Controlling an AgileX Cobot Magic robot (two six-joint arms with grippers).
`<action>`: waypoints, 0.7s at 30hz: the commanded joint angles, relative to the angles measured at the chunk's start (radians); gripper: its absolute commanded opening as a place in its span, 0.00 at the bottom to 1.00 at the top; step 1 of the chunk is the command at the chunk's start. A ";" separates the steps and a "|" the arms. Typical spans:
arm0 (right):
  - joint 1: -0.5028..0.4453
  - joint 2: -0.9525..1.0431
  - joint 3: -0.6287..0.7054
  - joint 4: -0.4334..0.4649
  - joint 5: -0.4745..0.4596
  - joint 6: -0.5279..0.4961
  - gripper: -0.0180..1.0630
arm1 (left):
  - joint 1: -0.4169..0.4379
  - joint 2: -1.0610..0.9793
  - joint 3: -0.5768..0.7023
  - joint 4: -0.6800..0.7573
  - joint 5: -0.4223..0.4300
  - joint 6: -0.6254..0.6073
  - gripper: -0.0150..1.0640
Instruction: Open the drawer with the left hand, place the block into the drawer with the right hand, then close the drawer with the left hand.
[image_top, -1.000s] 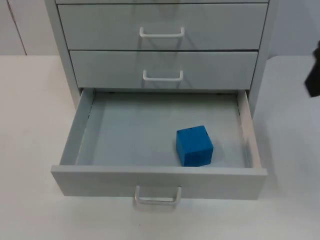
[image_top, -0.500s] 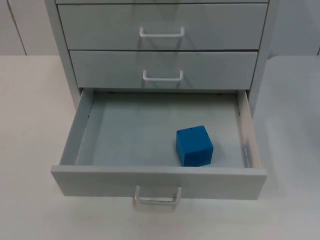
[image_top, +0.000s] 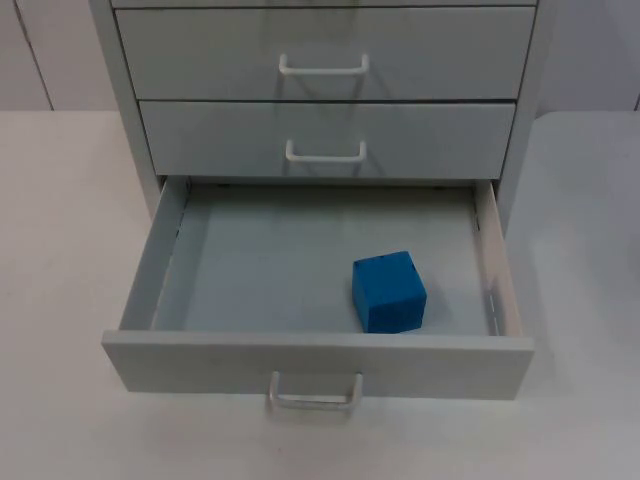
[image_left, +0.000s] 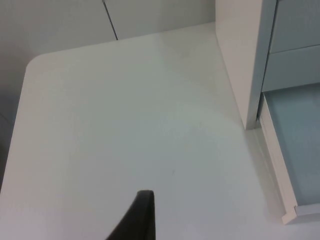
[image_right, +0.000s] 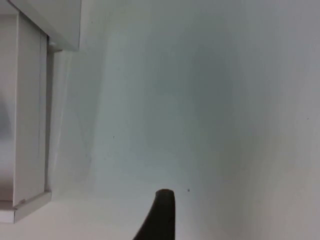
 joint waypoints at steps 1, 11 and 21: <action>-0.004 -0.012 0.003 -0.001 -0.011 -0.008 0.73 | 0.002 -0.004 0.001 -0.015 -0.017 -0.002 0.99; -0.004 -0.012 0.003 -0.001 -0.026 -0.008 0.73 | 0.002 0.074 0.001 -0.143 -0.045 0.113 0.63; -0.004 -0.012 0.003 -0.001 -0.026 -0.008 0.73 | 0.002 0.294 -0.001 -0.756 -0.138 0.734 0.10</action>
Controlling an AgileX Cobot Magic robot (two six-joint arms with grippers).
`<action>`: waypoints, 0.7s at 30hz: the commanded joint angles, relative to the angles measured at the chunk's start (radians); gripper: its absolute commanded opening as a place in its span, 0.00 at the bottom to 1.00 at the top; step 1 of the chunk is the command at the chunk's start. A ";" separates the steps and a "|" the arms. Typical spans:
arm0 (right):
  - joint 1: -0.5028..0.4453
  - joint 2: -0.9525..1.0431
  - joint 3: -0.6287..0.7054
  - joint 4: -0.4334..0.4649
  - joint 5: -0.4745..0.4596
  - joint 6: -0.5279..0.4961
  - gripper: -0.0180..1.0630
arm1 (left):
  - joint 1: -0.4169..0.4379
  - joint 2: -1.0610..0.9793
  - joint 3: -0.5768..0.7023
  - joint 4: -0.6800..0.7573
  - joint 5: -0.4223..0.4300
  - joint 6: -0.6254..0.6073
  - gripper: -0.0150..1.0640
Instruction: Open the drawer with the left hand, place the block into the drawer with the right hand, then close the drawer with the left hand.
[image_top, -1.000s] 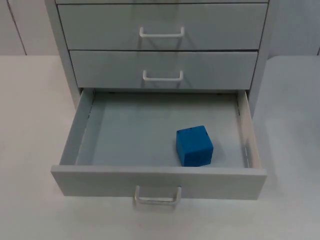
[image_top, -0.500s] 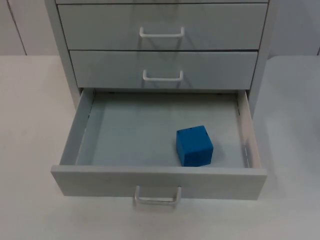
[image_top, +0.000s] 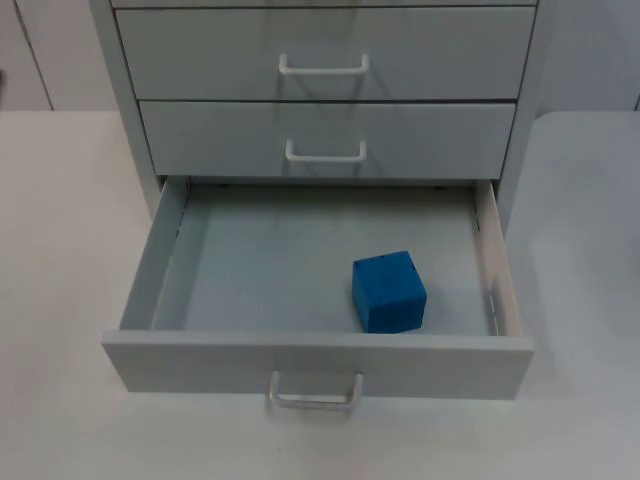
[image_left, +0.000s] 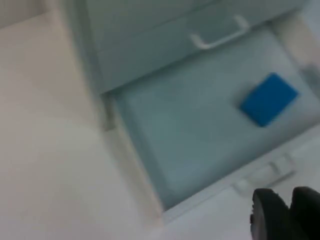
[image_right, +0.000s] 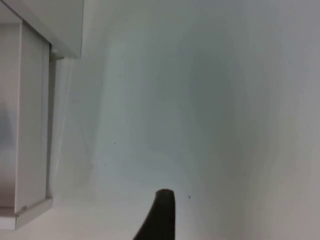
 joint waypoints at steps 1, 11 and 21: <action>-0.004 -0.012 0.003 -0.001 -0.007 -0.008 0.73 | 0.002 0.060 -0.001 -0.164 -0.016 0.162 0.09; -0.004 -0.012 0.003 -0.001 -0.005 -0.008 0.73 | -0.081 0.235 -0.065 -0.278 -0.014 0.332 0.09; -0.004 -0.012 0.003 -0.001 -0.002 -0.008 0.73 | -0.485 0.483 -0.190 0.201 -0.069 0.187 0.01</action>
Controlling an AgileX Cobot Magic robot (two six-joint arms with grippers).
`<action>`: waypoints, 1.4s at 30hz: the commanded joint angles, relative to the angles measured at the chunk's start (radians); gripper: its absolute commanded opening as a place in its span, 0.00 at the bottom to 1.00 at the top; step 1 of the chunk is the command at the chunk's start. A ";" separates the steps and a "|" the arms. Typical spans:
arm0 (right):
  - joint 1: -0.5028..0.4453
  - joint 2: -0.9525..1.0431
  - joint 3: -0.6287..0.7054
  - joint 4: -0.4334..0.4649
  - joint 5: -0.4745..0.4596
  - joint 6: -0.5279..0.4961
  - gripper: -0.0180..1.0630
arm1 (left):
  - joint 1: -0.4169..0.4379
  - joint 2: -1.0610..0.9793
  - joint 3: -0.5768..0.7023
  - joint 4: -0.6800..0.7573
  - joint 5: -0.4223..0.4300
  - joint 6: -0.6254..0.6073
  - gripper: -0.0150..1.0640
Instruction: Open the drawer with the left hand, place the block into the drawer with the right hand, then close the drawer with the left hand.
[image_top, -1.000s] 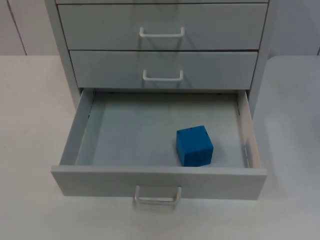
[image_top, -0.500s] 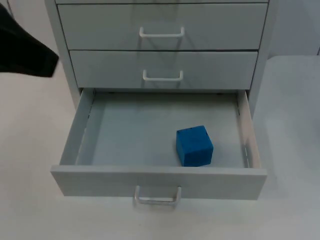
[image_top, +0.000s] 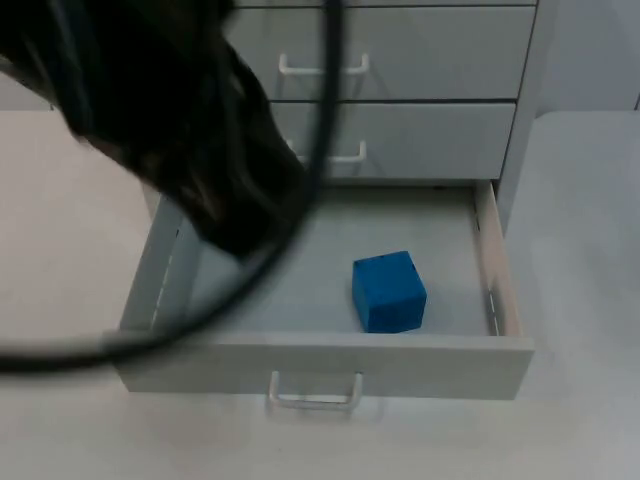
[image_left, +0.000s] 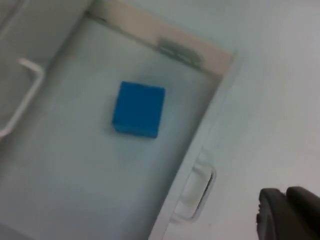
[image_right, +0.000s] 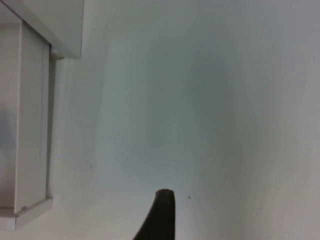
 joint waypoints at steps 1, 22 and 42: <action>-0.004 -0.012 0.003 -0.001 0.002 -0.008 0.73 | -0.100 0.064 -0.010 0.162 -0.016 -0.046 0.01; -0.003 -0.012 0.003 -0.001 0.003 -0.008 0.73 | -0.336 0.468 -0.008 0.883 -0.147 -0.601 0.01; -0.003 -0.012 0.003 -0.001 0.009 -0.008 0.73 | -0.329 0.648 -0.008 1.367 -0.266 -0.989 0.01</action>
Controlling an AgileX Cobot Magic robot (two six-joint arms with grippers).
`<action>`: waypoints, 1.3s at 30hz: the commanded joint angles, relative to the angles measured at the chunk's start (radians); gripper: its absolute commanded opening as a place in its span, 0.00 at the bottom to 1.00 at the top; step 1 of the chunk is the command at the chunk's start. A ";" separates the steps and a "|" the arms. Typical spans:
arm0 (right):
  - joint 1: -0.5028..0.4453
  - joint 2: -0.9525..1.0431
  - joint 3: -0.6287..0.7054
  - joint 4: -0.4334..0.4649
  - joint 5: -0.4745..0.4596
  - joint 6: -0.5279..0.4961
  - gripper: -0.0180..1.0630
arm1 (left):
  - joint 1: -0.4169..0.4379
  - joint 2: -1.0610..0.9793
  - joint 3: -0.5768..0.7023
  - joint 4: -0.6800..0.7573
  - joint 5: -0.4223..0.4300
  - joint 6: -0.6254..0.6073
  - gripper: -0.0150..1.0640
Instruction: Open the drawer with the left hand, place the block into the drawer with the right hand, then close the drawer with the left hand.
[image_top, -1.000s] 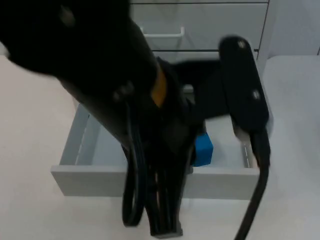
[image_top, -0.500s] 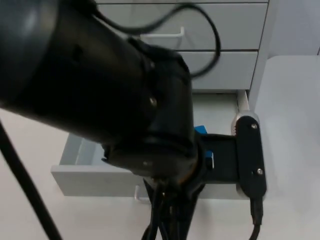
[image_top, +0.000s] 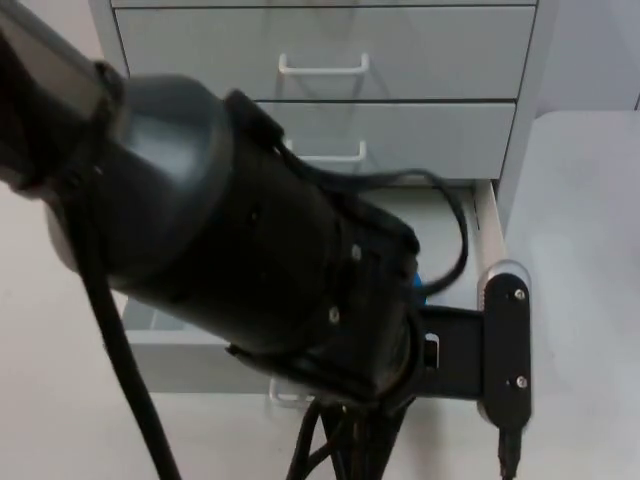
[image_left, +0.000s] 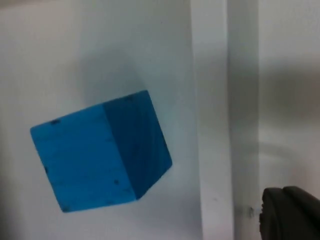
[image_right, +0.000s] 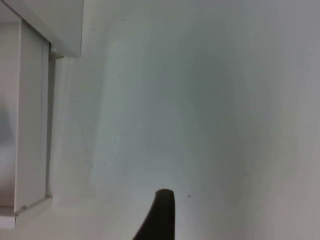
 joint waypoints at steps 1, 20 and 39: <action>-0.003 -0.012 0.003 -0.001 0.007 -0.008 0.73 | 0.000 0.016 -0.004 0.088 -0.006 -0.079 0.01; -0.003 -0.012 0.003 -0.001 0.009 -0.008 0.73 | 0.135 0.056 -0.004 0.673 0.088 -0.677 0.01; -0.003 -0.012 0.003 -0.001 0.000 -0.008 0.73 | 0.146 0.012 -0.004 0.690 0.197 -0.685 0.01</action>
